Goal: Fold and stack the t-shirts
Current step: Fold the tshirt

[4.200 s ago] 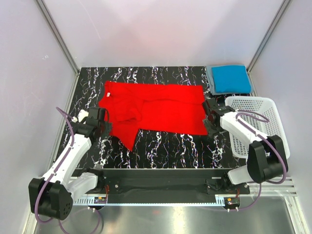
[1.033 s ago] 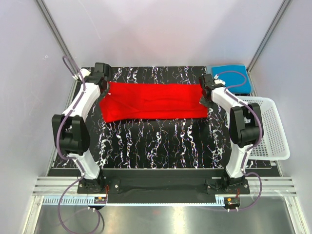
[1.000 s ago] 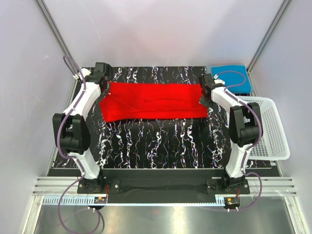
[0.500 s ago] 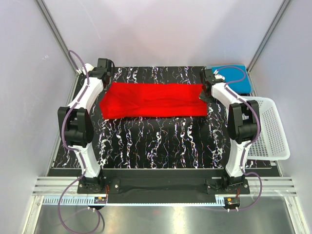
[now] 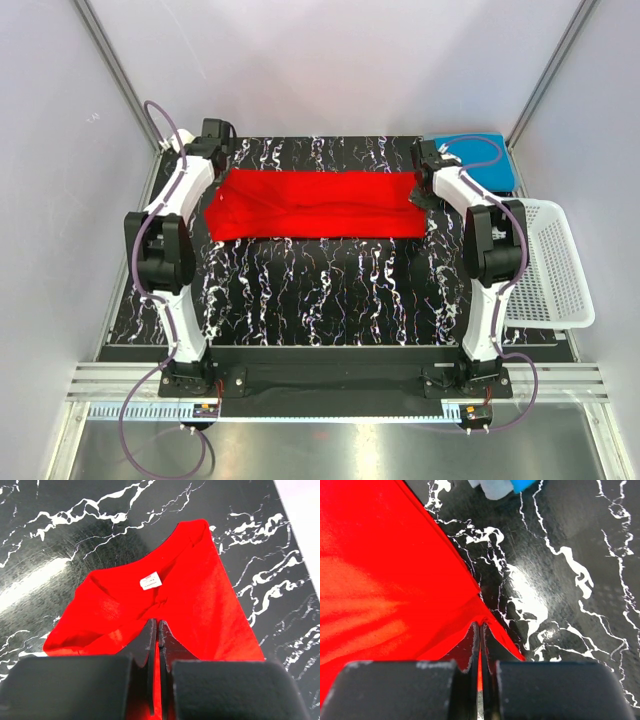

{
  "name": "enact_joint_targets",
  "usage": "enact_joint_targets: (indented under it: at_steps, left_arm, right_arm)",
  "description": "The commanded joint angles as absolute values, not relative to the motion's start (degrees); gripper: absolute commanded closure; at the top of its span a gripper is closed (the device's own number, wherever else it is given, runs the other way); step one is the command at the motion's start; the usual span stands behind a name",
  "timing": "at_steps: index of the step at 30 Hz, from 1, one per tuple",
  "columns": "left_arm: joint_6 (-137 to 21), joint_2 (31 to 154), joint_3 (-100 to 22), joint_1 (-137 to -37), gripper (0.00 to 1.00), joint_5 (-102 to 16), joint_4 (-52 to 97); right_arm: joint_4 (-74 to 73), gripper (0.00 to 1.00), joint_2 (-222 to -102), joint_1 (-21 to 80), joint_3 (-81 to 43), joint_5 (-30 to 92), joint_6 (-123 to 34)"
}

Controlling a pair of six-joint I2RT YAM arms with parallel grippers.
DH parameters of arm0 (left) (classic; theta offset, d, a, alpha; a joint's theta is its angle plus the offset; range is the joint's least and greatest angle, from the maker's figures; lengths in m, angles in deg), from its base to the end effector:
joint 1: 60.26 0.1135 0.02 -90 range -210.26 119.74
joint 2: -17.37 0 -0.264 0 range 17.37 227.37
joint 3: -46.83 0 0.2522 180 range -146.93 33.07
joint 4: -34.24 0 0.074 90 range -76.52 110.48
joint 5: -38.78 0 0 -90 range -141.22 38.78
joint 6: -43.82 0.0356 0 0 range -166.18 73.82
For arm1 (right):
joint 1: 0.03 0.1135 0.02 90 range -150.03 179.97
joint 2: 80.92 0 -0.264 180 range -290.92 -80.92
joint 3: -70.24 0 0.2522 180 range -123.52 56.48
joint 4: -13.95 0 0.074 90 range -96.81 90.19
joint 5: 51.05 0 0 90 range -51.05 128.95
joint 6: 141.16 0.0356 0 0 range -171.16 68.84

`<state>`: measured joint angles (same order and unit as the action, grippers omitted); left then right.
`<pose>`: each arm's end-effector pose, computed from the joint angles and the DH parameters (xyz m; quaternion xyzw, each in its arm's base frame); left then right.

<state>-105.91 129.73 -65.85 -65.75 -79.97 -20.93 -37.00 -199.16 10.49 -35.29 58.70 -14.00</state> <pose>0.4329 -0.0244 0.2730 -0.4877 0.7878 0.0417 0.3739 0.4335 0.0683 0.1942 0.2590 0.9245 -0.0620 0.2728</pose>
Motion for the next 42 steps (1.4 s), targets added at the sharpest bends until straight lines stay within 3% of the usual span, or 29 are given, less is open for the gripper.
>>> enact_joint_targets:
  at_steps: [1, 17, 42]
  left_arm:
    - [-105.2, 131.3, -67.8, -65.4, 1.00, -82.1, -19.3]
    - [-104.1, 135.5, -70.0, -64.9, 1.00, -84.0, -19.9]
    - [-106.0, 135.1, -72.7, -64.3, 1.00, -86.3, -22.4]
  right_arm:
    - [-36.7, 1.00, -200.3, 9.9, -38.4, 58.1, -15.1]
    - [-39.2, 1.00, -205.2, 9.6, -43.0, 58.1, -14.8]
    - [-38.7, 1.00, -202.6, 7.5, -43.7, 57.3, -15.3]
